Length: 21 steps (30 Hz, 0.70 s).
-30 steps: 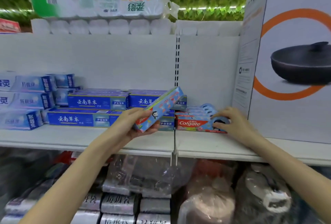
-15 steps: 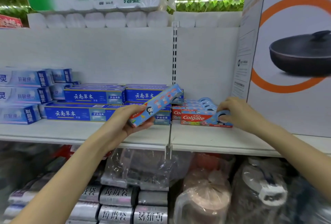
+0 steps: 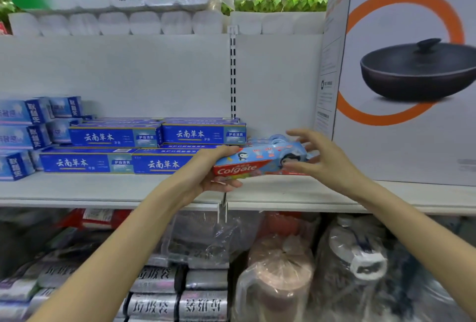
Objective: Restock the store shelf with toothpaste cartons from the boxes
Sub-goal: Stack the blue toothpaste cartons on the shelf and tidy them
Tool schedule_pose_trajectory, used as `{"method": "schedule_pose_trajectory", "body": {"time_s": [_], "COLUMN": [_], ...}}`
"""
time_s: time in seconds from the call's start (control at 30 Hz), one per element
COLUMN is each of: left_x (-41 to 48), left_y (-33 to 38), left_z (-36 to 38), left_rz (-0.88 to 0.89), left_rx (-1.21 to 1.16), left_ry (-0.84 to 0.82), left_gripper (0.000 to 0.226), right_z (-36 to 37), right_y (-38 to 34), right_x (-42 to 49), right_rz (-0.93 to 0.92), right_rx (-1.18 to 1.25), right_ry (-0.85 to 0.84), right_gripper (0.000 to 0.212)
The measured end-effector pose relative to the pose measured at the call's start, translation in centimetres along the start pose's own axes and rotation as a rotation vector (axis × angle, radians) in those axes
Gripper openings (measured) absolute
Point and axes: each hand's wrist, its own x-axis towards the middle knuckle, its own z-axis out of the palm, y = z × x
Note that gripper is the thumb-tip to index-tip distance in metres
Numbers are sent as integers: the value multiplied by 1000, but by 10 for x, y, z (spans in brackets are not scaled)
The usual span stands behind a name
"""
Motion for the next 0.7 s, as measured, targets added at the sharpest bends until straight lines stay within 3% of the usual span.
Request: {"method": "schedule_pose_trajectory", "body": {"time_s": [0.13,0.3,0.47,0.7], "left_x": [3,9,8,11], "left_y": [-4,-18,-23,-31], "left_z": [2,-20,-33,-34], "left_rz": [-47,120,143,182], "left_rx": [-29,267,152,193], "left_ry": [51,308,353,357], "left_gripper": [32,41,29,26], "right_z": [4,-2,5,14], "right_y": [17,32,35,26], "right_x": [-4,-5,-3,-5], "right_rz": [59,122,99,108], "right_rx": [-108,-209,-309,-418], "right_ry": [-81,-58,-7,31], "right_gripper": [26,21,26,43]}}
